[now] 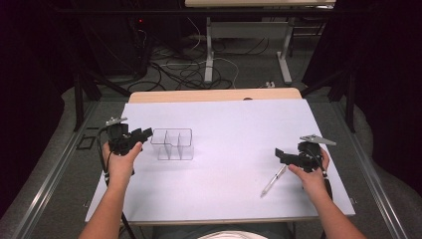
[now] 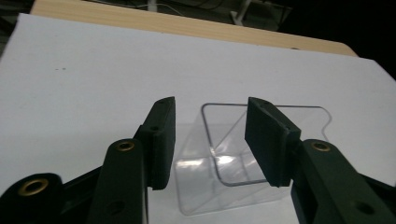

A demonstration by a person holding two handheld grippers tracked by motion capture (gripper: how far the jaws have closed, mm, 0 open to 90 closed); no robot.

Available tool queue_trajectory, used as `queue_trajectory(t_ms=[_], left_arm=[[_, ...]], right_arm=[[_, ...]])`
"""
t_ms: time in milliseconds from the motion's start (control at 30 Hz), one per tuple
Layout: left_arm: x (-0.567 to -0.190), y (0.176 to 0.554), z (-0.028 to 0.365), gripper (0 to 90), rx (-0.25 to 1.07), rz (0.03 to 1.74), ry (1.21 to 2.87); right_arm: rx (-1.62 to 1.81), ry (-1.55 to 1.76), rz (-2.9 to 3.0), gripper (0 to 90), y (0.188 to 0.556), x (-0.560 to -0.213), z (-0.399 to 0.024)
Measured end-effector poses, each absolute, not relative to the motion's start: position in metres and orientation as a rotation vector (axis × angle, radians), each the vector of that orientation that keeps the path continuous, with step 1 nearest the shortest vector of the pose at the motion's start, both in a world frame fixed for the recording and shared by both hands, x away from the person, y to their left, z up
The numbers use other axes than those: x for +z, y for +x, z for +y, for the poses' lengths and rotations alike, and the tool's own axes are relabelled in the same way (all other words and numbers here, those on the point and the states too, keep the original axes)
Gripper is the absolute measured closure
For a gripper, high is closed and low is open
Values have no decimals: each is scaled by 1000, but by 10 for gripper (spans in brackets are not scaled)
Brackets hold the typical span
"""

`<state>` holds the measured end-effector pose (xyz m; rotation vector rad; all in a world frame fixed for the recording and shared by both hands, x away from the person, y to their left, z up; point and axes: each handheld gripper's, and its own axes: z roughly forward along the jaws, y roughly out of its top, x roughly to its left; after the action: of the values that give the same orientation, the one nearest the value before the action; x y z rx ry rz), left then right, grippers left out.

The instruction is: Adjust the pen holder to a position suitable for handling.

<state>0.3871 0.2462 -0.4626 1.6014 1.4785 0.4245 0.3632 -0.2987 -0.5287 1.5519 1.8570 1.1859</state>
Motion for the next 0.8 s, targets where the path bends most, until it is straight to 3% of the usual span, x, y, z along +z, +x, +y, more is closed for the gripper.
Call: queue_trajectory(t_ms=[300,633,800], left_arm=[[-482,391,257,618,481,1427,1624],[-496,398,255,864,423,1418,1678],[-502,408,253,900,412,1404,1707]], right_arm=[[1184,1552,1867,33,364,-530,-298],[1177,1545,1882,33,365,-531,-297],[1170,1542,1890,33,366,-533,-295]])
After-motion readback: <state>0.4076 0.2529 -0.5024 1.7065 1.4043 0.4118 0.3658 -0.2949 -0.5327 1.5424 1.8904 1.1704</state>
